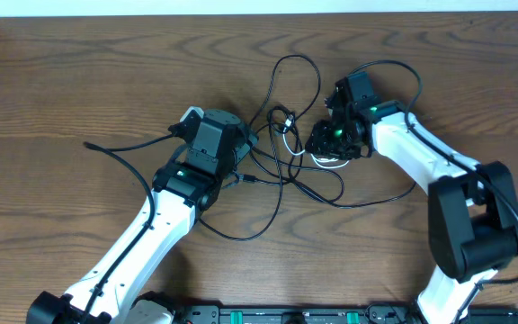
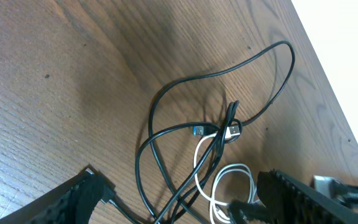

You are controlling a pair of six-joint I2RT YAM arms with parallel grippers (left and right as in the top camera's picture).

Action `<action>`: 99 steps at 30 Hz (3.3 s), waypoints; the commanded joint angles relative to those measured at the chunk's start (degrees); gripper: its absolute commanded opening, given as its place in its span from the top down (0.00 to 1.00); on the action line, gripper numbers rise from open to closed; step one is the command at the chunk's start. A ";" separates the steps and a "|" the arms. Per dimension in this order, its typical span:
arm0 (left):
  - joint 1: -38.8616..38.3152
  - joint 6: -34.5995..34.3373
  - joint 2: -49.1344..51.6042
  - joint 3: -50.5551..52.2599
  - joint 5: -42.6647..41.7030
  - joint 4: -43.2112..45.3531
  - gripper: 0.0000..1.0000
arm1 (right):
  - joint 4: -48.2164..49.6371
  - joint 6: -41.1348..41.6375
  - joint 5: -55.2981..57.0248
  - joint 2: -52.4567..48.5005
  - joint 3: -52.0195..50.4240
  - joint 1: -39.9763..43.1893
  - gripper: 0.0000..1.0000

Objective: Untangle cables
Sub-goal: 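Grasp the white cable loops with the right gripper near the bundle, then lift the white cable away up-right with the right gripper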

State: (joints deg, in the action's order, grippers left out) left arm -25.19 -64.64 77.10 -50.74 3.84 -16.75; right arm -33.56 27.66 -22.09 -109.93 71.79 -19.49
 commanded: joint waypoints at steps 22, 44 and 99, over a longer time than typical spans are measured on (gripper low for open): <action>0.09 0.55 0.07 -0.09 1.40 -0.42 0.14 | -5.40 -1.66 -7.43 -2.19 -0.33 -0.28 0.99; 0.09 0.52 0.07 -0.09 1.38 -1.01 0.14 | -4.66 1.62 12.04 1.05 -0.31 5.40 0.36; 0.09 0.52 0.07 -0.09 1.33 -1.22 0.14 | -0.39 -4.07 38.03 21.29 3.93 55.58 0.99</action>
State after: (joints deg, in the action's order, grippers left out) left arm -25.19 -64.49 77.10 -50.74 4.05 -17.69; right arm -34.68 24.91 14.00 -88.64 75.94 29.87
